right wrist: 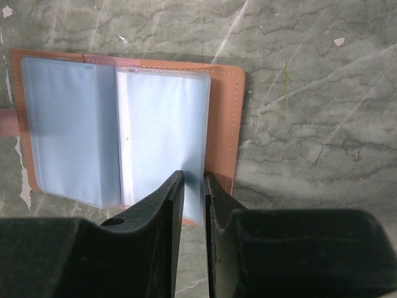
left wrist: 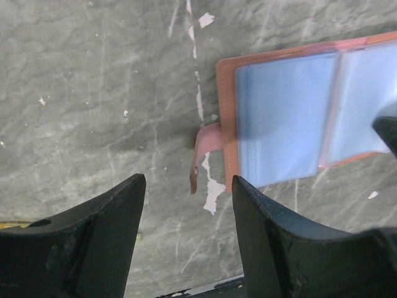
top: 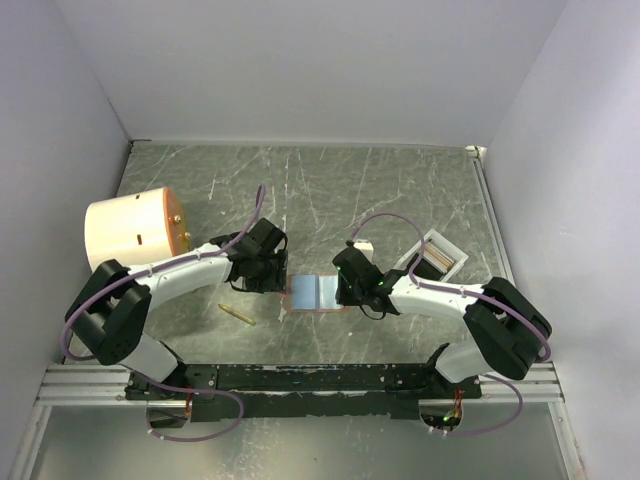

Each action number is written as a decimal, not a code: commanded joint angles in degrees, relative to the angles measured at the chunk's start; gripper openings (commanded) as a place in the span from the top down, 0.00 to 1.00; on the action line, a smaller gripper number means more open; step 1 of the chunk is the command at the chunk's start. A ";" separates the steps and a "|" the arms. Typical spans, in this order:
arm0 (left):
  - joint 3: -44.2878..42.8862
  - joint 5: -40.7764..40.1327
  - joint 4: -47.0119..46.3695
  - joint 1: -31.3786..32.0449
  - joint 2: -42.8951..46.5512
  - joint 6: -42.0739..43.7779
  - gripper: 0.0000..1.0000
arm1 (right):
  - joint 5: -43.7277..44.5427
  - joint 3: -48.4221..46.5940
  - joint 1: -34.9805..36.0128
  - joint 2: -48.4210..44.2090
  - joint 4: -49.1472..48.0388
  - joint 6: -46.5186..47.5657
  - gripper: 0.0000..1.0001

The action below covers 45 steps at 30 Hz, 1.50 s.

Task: Put the credit cards into the card holder
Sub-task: Open the card holder at the center of the board, then pick up the credit card from the storage box.

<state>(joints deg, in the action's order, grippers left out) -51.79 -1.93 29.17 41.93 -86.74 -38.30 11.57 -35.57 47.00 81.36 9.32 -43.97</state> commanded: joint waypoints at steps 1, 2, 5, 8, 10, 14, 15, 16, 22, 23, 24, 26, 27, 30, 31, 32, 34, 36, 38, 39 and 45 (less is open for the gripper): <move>-0.57 -3.13 3.01 -0.12 -0.78 1.64 0.31 | 1.43 1.55 0.18 1.06 0.92 -0.72 0.81; -0.57 -3.24 3.12 -0.12 -0.75 1.58 0.31 | 1.25 1.68 0.14 1.20 0.81 -0.87 0.81; -0.32 -2.26 1.75 -0.12 -0.58 1.67 0.32 | 0.70 1.93 0.14 1.26 0.38 -1.21 0.81; -0.04 0.03 -0.67 -0.19 -1.07 2.40 0.40 | -0.02 1.10 0.14 0.73 0.34 -0.90 0.81; -0.99 -0.02 -0.35 -0.10 -1.84 2.61 0.60 | 0.27 -0.31 0.12 -0.11 1.97 -0.94 0.78; -2.05 -0.88 0.55 -0.10 -1.12 3.32 0.84 | 0.62 -2.60 0.13 -3.82 5.75 -0.99 0.69; -2.29 -1.14 0.80 -0.11 -0.60 3.52 0.86 | 1.62 -3.29 0.10 -4.79 7.31 -0.86 0.66; -2.41 -1.32 1.00 -0.17 0.04 3.87 0.88 | 2.71 -4.16 0.04 -5.74 8.84 -0.63 0.62; -3.05 -2.16 1.89 -0.31 3.02 5.71 0.93 | 12.40 -11.45 -2.80 -7.84 19.54 3.97 0.53; -3.17 -2.17 2.05 -0.34 3.17 5.89 0.93 | 14.21 -12.55 -3.47 -8.26 20.57 5.30 0.53; -3.27 -1.95 2.30 -0.40 3.19 6.07 0.93 | 15.90 -13.44 -3.98 -8.79 21.17 7.22 0.53; -3.48 -1.07 2.64 -0.42 3.31 6.63 0.93 | 17.68 -15.24 -5.10 -9.34 21.97 12.78 0.50; -3.51 -0.55 2.65 -0.35 3.42 6.99 0.93 | 17.36 -16.25 -5.63 -9.18 22.09 18.52 0.47; -3.37 0.23 2.86 -0.37 4.28 8.24 0.93 | 19.75 -21.02 -8.32 -5.87 28.08 26.21 0.45; -3.32 0.36 3.01 -0.41 4.60 8.72 0.93 | 20.60 -23.47 -9.31 -4.44 30.16 28.06 0.44; -3.32 0.47 3.12 -0.37 4.95 9.15 0.93 | 21.68 -24.90 -10.12 -3.55 31.54 29.94 0.44; -3.27 1.47 3.34 -0.37 5.76 9.66 0.93 | 24.00 -26.54 -11.63 -2.48 33.05 32.05 0.41; -3.04 3.38 3.16 -0.40 6.62 10.19 0.93 | 24.38 -27.16 -14.13 -1.82 33.50 34.28 0.39; -2.88 4.21 3.04 -0.39 7.16 10.54 0.93 | 22.21 -26.82 -15.97 -1.57 33.17 39.42 0.35; -2.92 4.35 3.22 -0.44 7.22 10.46 0.93 | 20.53 -26.46 -17.08 -1.56 33.34 41.99 0.34; -1.81 7.09 2.62 -0.41 6.59 9.92 0.93 | 13.83 -23.15 -21.58 -5.08 33.43 54.67 0.29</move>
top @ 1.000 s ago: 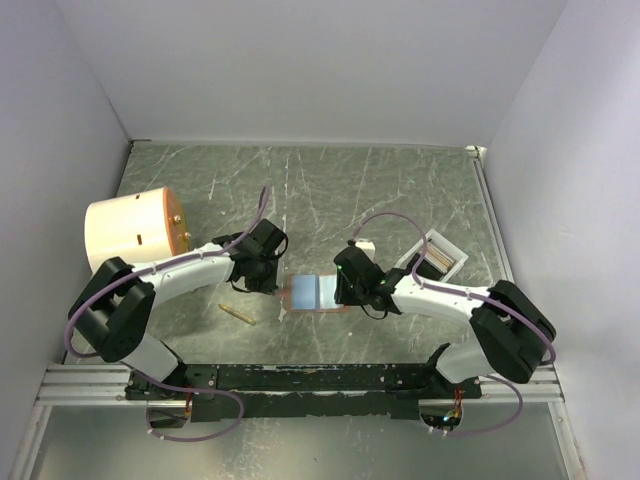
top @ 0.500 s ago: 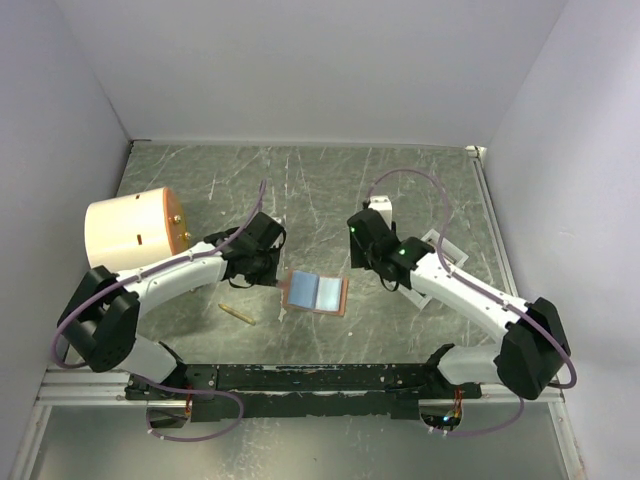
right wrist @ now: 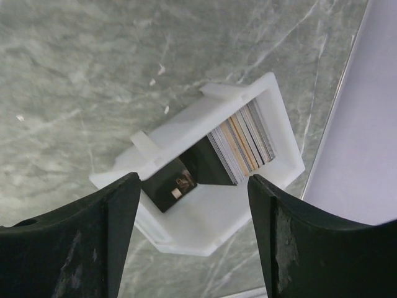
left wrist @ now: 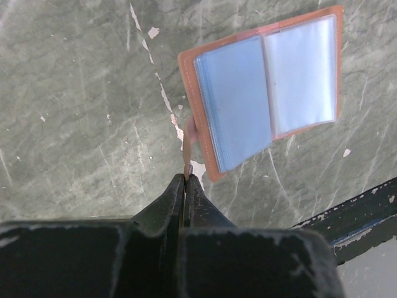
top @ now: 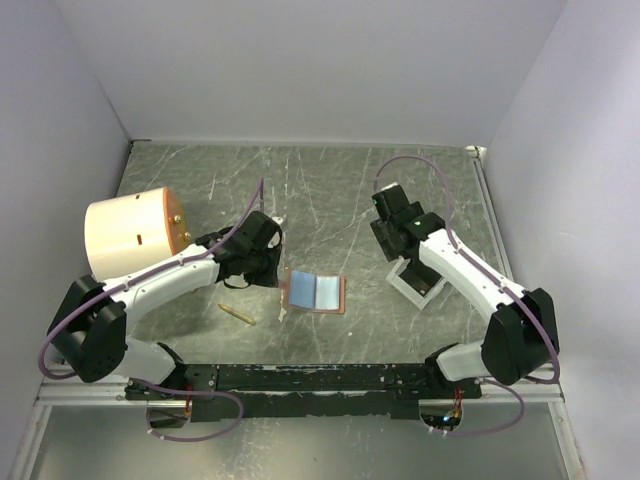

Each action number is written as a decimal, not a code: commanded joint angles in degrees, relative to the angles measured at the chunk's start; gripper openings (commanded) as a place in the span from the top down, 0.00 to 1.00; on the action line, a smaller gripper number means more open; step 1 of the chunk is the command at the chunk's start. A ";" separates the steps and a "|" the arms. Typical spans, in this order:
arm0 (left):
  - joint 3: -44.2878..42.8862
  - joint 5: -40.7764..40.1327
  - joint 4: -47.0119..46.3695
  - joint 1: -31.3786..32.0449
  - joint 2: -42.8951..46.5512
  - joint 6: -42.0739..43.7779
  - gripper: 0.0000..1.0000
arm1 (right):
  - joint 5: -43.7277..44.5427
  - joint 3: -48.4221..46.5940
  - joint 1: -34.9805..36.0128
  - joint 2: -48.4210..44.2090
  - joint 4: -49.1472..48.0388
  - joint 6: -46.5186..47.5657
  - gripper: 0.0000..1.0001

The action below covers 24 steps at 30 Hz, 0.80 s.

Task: Put the credit cards into the card holder
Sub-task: Pick up the credit card from the storage box.

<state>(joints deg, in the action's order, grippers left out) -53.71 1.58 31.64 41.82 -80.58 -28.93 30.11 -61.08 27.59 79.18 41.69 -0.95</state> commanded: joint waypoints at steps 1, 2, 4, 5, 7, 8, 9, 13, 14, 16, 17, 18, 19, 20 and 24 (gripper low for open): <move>0.30 4.11 0.05 -0.29 0.46 0.61 0.93 | -5.59 3.15 -2.61 -3.53 0.64 12.96 0.29; 0.36 4.68 0.01 -0.27 0.55 0.69 0.93 | -6.51 3.32 -3.09 -3.74 0.59 13.90 0.29; 0.30 5.16 0.07 -0.26 1.17 0.93 0.93 | -8.51 5.79 -4.09 -3.23 0.34 15.38 0.28; 0.17 5.10 0.15 -0.25 1.39 1.02 0.93 | -8.46 6.71 -4.76 -2.67 -0.33 16.08 0.28; 0.15 4.81 0.11 -0.29 2.13 1.00 0.93 | -8.04 8.39 -6.35 -1.19 -1.08 17.24 0.28; 0.31 4.82 -0.09 -0.31 2.51 0.98 0.93 | -8.31 8.77 -7.19 -0.73 -1.46 17.75 0.28; 0.48 4.94 -0.28 -0.29 2.75 0.90 0.93 | -8.39 9.05 -7.87 -0.50 -1.97 18.31 0.28; 0.67 4.93 -0.10 -0.29 2.73 0.80 0.93 | -9.33 10.27 -11.56 -0.77 -4.88 21.14 0.28; 0.78 5.12 -0.23 -0.26 2.73 0.80 0.93 | -9.59 10.85 -12.01 -0.73 -5.92 21.87 0.27; 0.87 5.42 -0.51 -0.30 2.81 0.81 0.93 | -10.40 12.16 -12.21 -0.42 -8.11 23.18 0.27; 0.83 5.44 -0.52 -0.29 2.73 0.80 0.93 | -10.96 12.45 -12.17 0.00 -8.46 23.43 0.27; 0.76 5.51 -0.48 -0.32 2.69 0.85 0.93 | -10.76 12.58 -12.21 0.45 -8.90 23.55 0.27; 0.64 5.48 -0.44 -0.31 2.58 0.89 0.93 | -10.21 12.83 -12.19 0.84 -9.83 23.91 0.27; 0.62 5.53 -0.44 -0.31 2.59 0.96 0.93 | -10.06 13.15 -12.21 1.15 -10.34 24.38 0.27; 0.61 5.79 -0.48 -0.30 2.45 0.98 0.93 | -7.65 15.16 -12.16 1.55 -15.08 25.70 0.27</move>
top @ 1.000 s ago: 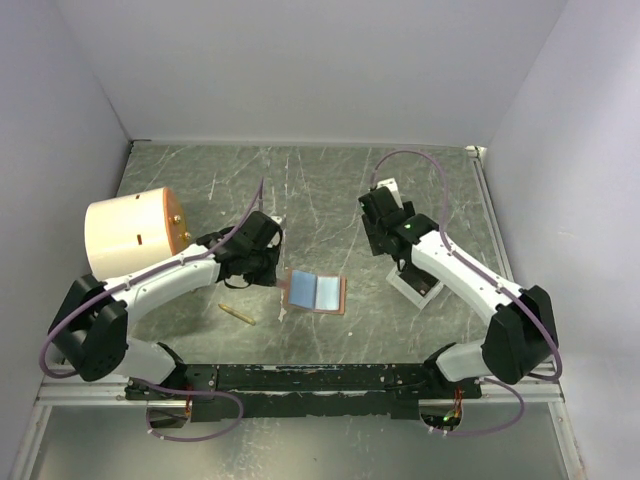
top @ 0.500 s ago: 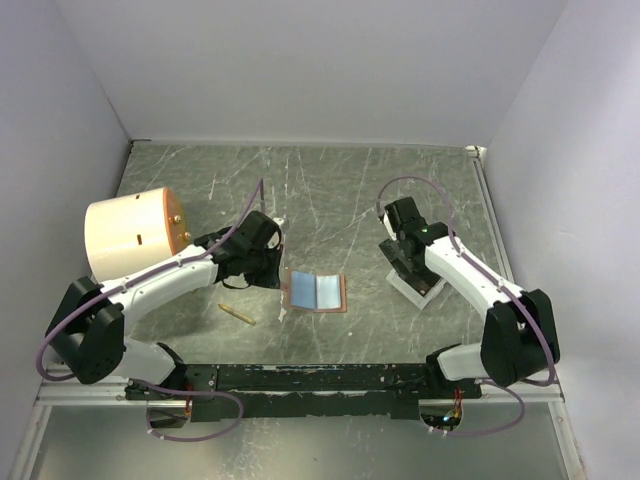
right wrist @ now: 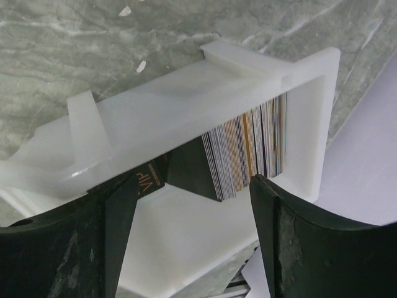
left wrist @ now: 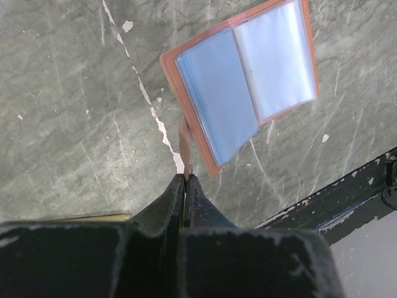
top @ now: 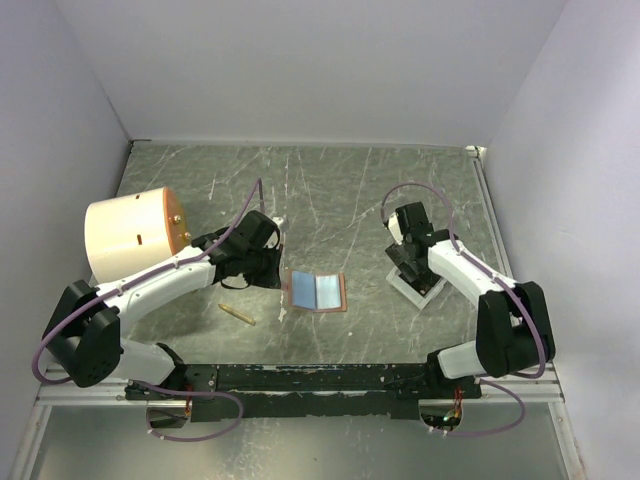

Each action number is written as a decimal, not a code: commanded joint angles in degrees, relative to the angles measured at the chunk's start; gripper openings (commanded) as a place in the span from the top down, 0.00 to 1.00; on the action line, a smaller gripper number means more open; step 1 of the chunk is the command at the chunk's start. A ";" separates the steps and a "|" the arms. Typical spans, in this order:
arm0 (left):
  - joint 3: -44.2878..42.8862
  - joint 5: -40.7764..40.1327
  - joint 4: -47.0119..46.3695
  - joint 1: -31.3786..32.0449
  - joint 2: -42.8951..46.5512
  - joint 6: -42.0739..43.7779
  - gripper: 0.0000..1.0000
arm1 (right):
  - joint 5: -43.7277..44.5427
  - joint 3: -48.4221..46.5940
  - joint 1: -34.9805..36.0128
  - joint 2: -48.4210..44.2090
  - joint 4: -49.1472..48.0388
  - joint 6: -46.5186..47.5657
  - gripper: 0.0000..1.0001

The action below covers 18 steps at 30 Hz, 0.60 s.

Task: Put the credit cards into the card holder
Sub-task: Pick up the credit card from the storage box.

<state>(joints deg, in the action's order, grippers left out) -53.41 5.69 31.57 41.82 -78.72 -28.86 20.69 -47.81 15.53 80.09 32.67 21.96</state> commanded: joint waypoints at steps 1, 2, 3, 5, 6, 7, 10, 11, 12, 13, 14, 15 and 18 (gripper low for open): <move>0.32 1.62 -0.53 -0.26 0.61 0.96 0.93 | 3.21 2.70 -0.10 0.90 -7.54 2.95 0.27; 0.30 1.77 -0.59 -0.28 0.51 1.00 0.93 | 4.23 3.22 -0.13 1.22 -8.40 3.03 0.26; 0.25 1.82 -0.61 -0.26 0.53 1.04 0.93 | 4.88 3.59 -0.10 1.70 -8.96 3.16 0.27; 0.19 1.97 -0.72 -0.29 0.33 1.00 0.93 | 6.00 4.14 -0.15 1.98 -10.57 3.49 0.28; 0.18 2.03 -0.72 -0.32 0.24 1.00 0.93 | 6.24 4.32 -0.15 1.95 -11.17 3.53 0.28; 0.18 2.05 -0.72 -0.30 0.27 1.01 0.93 | 7.05 4.64 -0.19 1.99 -11.97 3.53 0.29; 0.32 2.11 -0.72 -0.32 0.28 1.01 0.93 | 9.74 5.67 -0.28 2.57 -14.04 4.29 0.33; 0.39 2.00 -0.65 -0.34 0.31 1.00 0.93 | 10.60 5.89 -0.26 2.68 -14.77 4.57 0.36; 0.41 1.96 -0.68 -0.26 0.40 1.00 0.93 | 11.02 5.94 -0.37 2.65 -15.17 4.42 0.39; 0.45 1.90 -0.71 -0.25 0.48 1.00 0.93 | 10.53 5.82 -0.55 2.48 -15.09 4.29 0.41; 0.40 1.95 -0.72 -0.26 0.44 1.00 0.93 | 10.22 5.85 -0.70 2.33 -15.36 4.12 0.43; 0.36 1.84 -0.63 -0.25 0.35 1.04 0.93 | 10.12 5.88 -0.89 2.27 -15.55 4.07 0.46; 0.24 1.80 -0.55 -0.30 0.28 1.00 0.93 | 10.67 5.73 -1.24 2.45 -15.63 4.06 0.53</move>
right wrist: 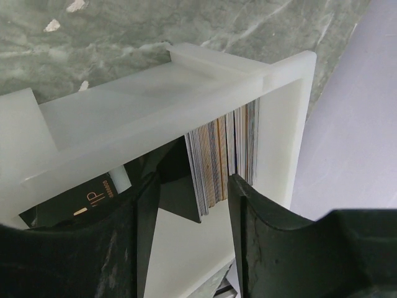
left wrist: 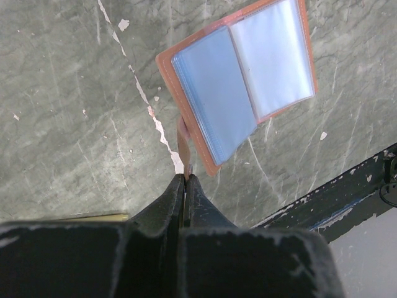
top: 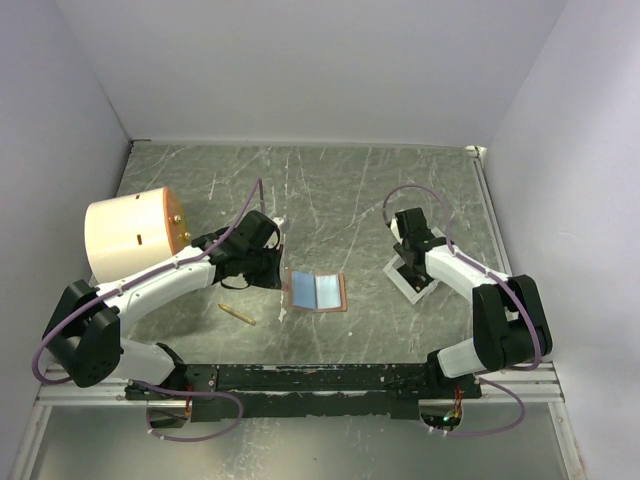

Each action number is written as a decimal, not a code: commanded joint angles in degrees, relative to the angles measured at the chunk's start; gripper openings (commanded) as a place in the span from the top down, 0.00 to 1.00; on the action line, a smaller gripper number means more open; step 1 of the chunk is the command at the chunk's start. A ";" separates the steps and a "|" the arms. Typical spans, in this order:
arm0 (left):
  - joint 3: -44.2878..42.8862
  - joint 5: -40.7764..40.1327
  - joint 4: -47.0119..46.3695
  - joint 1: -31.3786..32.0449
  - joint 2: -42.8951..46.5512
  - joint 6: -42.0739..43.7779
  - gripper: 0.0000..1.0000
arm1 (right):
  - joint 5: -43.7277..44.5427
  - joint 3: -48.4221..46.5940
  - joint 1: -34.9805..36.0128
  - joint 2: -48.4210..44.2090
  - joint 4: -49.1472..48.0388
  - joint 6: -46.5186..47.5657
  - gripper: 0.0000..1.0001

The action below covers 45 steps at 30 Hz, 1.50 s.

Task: Put the credit cards into the card holder
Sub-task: Pick up the credit card from the storage box.

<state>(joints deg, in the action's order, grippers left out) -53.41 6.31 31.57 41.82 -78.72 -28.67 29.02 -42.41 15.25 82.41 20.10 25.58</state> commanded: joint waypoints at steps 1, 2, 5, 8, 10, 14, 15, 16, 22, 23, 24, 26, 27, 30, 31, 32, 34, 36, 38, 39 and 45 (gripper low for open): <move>0.23 1.23 -0.62 -0.32 0.24 0.80 0.93 | 2.42 0.27 -0.99 0.14 -3.10 0.48 0.55; 0.20 1.18 -0.62 -0.26 0.27 0.80 0.93 | 2.52 0.19 -0.99 0.05 -3.19 0.51 0.56; 0.17 1.13 -0.65 -0.27 0.07 0.81 0.93 | 2.71 0.07 -1.12 -0.67 -3.31 0.44 0.59; 0.23 1.16 -0.71 -0.28 0.04 0.73 0.93 | 2.55 0.28 -1.26 -1.14 -3.40 0.43 0.62; 0.18 1.15 -0.81 -0.30 0.08 0.72 0.93 | 2.52 0.30 -1.23 -1.05 -3.25 0.31 0.65; 0.28 1.00 -0.64 -0.33 -0.07 0.61 0.93 | 2.47 0.23 -1.20 -1.15 -3.34 -0.31 0.70; 0.32 0.91 -0.63 -0.32 -0.04 0.56 0.93 | 2.44 0.25 -1.25 -1.33 -3.27 -0.35 0.71; 0.34 0.85 -0.63 -0.30 0.03 0.56 0.93 | 2.45 0.24 -1.25 -1.55 -3.23 -0.39 0.73; 0.34 0.78 -0.55 -0.29 0.01 0.58 0.93 | 2.60 0.23 -1.27 -2.11 -3.01 -0.38 0.82; 0.40 0.81 -0.55 -0.31 -0.03 0.59 0.93 | 2.42 -0.12 -1.26 -2.10 -2.70 -0.72 0.83; 0.41 0.80 -0.55 -0.34 -0.02 0.54 0.93 | 1.93 -0.65 -1.25 -2.04 -2.17 -1.32 0.83; 0.64 1.01 -0.84 -0.30 0.07 0.44 0.93 | -0.01 -2.03 -1.19 -1.70 -0.40 -2.47 0.87; 0.62 1.04 -0.89 -0.26 -0.01 0.43 0.93 | -0.77 -2.65 -1.18 -1.63 0.32 -3.25 0.89; 0.06 0.57 -0.32 -0.26 -0.37 0.54 0.93 | -1.72 -3.84 -1.11 -1.79 2.28 -4.32 0.95; 0.10 0.53 -0.33 -0.26 -0.30 0.56 0.93 | -1.61 -4.16 -1.17 -1.96 3.14 -4.66 0.97; 0.13 0.50 -0.37 -0.26 -0.25 0.54 0.93 | -1.76 -4.57 -1.13 -2.13 4.00 -4.91 0.99; 0.23 0.42 -0.38 -0.30 -0.27 0.57 0.93 | -2.19 -5.43 -1.13 -2.40 5.46 -5.43 1.00; 0.38 0.61 -0.45 -0.31 -0.25 0.54 0.92 | -2.88 -6.60 -1.14 -2.51 6.97 -6.04 1.00; 0.57 0.66 -0.46 -0.27 -0.29 0.46 0.92 | -3.33 -8.01 -1.09 -2.52 8.74 -6.86 1.00; 0.52 0.62 -0.42 -0.28 -0.22 0.52 0.92 | -3.72 -8.71 -1.02 -2.59 9.61 -7.21 1.00; 0.63 -0.52 -0.20 -0.31 -0.66 0.08 0.92 | -5.74 -11.94 -1.09 -4.34 15.05 -9.36 1.00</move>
<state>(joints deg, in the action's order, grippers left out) -53.39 6.26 31.57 41.82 -78.76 -28.71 24.73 -51.20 14.61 80.42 30.68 18.57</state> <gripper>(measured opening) 0.078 0.007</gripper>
